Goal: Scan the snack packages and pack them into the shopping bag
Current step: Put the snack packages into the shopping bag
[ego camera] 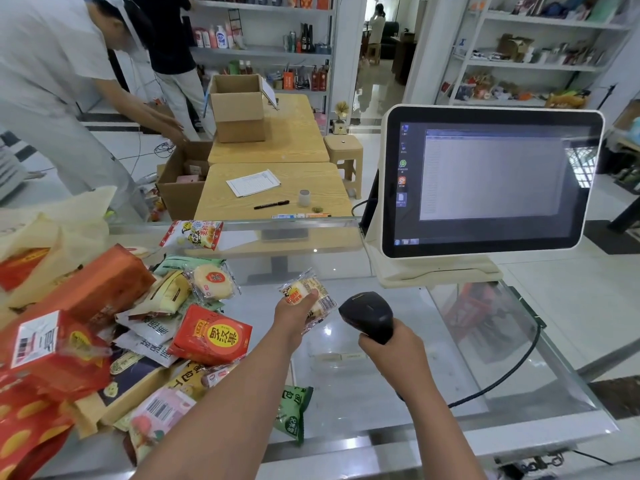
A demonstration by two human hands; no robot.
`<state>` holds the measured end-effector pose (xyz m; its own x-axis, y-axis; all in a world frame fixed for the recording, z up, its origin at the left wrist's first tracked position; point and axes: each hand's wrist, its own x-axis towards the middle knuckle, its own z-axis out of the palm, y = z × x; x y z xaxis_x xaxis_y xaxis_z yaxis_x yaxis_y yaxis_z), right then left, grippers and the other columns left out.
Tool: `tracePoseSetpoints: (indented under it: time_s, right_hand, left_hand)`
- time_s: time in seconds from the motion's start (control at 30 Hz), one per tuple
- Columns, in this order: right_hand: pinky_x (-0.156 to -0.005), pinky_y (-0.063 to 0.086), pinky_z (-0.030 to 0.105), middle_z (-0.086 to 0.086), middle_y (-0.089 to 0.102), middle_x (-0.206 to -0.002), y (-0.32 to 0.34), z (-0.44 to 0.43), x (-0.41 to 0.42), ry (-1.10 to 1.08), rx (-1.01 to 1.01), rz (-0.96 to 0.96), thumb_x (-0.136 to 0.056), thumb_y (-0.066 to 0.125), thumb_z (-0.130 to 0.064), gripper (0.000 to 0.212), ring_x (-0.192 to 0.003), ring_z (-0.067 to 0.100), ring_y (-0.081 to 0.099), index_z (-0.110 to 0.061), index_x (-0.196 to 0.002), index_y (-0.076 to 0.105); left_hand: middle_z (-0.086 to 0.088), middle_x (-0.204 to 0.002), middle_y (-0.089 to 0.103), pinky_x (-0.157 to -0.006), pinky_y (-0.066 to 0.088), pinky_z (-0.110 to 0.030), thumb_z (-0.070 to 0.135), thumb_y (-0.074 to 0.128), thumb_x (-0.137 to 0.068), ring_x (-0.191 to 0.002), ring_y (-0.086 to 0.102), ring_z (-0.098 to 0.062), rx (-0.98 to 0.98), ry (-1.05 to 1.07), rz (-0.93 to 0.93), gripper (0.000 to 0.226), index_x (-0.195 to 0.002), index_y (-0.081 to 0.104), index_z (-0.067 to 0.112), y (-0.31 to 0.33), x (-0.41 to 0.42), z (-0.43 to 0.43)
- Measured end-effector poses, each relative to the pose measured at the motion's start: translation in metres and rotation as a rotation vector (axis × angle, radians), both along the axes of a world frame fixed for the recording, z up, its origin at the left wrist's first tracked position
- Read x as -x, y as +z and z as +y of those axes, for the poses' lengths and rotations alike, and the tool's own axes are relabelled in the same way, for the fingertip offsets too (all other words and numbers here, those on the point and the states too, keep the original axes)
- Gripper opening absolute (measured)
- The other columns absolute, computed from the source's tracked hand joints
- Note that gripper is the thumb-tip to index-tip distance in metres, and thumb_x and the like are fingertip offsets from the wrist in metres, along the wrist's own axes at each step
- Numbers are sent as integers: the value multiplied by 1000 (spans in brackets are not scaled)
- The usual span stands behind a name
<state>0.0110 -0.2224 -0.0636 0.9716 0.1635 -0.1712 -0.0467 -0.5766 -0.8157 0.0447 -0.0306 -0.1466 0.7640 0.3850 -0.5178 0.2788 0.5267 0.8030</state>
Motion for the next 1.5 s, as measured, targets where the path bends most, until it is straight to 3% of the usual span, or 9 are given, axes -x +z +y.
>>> tracePoseSetpoints:
  time_s: [0.13, 0.37, 0.47, 0.57, 0.8, 0.93, 1.13, 1.37, 1.5]
  right_hand:
    - [-55, 39, 16, -9, 58, -86, -12, 6, 3, 89, 10, 39, -79, 66, -17, 26, -76, 4, 55, -23, -99, 50]
    - [-71, 51, 31, 5, 61, -94, -37, 17, 4, 91, 203, 19, -80, 61, -15, 25, -85, 19, 58, -15, -103, 51]
    - [-82, 50, 34, 5, 57, -108, -36, 22, 3, 115, 283, -17, -76, 66, -21, 48, -103, 23, 53, -16, -120, 48]
    - [-91, 41, 33, 6, 44, -126, -21, 28, 1, 56, 351, -143, -76, 69, -30, 68, -118, 24, 39, -20, -136, 38]
    - [-94, 32, 21, -4, 45, -129, 16, 81, -4, 204, 9, -337, -82, 68, -29, 60, -122, 13, 38, -23, -136, 45]
    - [-71, 41, 8, -13, 57, -113, 34, 129, -2, 288, -276, -217, -82, 70, -41, 49, -104, 4, 55, -34, -127, 50]
    - [-59, 41, 19, -7, 60, -92, 68, 186, 12, 168, -580, -124, -94, 54, -25, 10, -79, 8, 58, -31, -101, 51]
    - [-78, 57, 35, -2, 66, -99, 94, 262, 50, 322, -752, 145, -94, 51, -16, 21, -85, 16, 69, -26, -112, 54]
    - [-64, 57, 27, 0, 66, -92, 111, 293, 75, 366, -837, 288, -95, 51, -13, 16, -67, 9, 69, -27, -99, 56]
  left_hand:
    - [-13, -108, 70, -90, 54, -42, 16, 71, -86, -95, 69, -27, 13, 1, 2, 33, -117, 61, 10, 3, 1, 1]
    - [-17, -108, 69, -89, 55, -44, 28, 72, -84, -98, 68, -31, 63, 37, 19, 40, -115, 61, 5, 10, 2, 0]
    - [-20, -108, 66, -72, 60, -38, 31, 64, -91, -99, 67, -36, 126, 37, 30, 35, -114, 57, 5, 21, 3, 0]
    - [-20, -106, 66, -73, 59, -41, 23, 55, -97, -88, 68, -33, 158, 61, -16, 28, -118, 56, 3, 39, 5, 5]
    - [-17, -119, 65, -76, 57, -43, 58, 32, -98, -105, 65, -33, 103, -96, -127, 61, -125, 58, 10, 94, 19, 26]
    - [-15, -105, 69, -76, 54, -37, 69, 15, -93, -93, 66, -27, 46, -148, -119, 81, -114, 65, 8, 133, 36, 50]
    - [-5, -105, 68, -74, 58, -37, 56, 25, -99, -97, 67, -23, -345, -124, -132, 56, -115, 63, 17, 193, 85, 109]
    - [4, -91, 68, -69, 53, -32, 29, 58, -93, -80, 65, -16, -1067, 332, -49, 10, -101, 64, 26, 192, 157, 193]
    - [-3, -116, 57, -85, 44, -35, 30, 67, -80, -104, 53, -23, -1475, 371, 427, 51, -128, 49, 26, 160, 213, 257]
